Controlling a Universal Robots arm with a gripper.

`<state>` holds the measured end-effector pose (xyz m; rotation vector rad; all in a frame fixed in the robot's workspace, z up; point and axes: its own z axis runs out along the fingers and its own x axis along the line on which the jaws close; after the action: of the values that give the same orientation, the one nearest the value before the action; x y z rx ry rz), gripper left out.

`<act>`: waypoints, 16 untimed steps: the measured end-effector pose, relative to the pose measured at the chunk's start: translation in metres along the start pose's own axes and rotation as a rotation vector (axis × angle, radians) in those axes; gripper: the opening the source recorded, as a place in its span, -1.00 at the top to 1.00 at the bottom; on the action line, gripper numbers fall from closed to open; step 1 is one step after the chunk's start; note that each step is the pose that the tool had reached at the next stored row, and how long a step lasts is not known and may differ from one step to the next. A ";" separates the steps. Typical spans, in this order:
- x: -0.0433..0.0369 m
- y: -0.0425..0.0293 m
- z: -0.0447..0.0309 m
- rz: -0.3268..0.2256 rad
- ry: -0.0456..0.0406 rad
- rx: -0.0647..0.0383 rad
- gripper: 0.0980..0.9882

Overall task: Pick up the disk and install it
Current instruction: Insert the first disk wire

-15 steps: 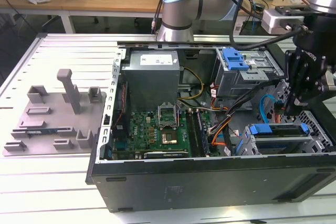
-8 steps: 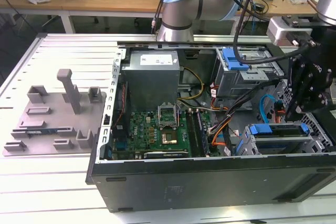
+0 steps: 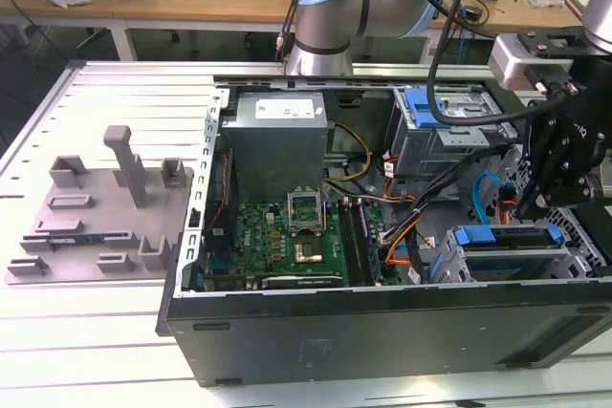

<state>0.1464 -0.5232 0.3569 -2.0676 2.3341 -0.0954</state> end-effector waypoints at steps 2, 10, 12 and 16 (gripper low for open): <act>0.0001 0.0000 0.0000 0.000 0.0002 -0.001 0.84; 0.0042 -0.0052 0.0006 0.000 0.0007 -0.011 0.84; 0.0045 -0.0058 0.0007 0.000 -0.0018 -0.013 0.84; 0.0075 -0.0067 0.0008 0.001 -0.0319 -0.016 0.84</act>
<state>0.1521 -0.5315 0.3567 -2.0590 2.3259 -0.0431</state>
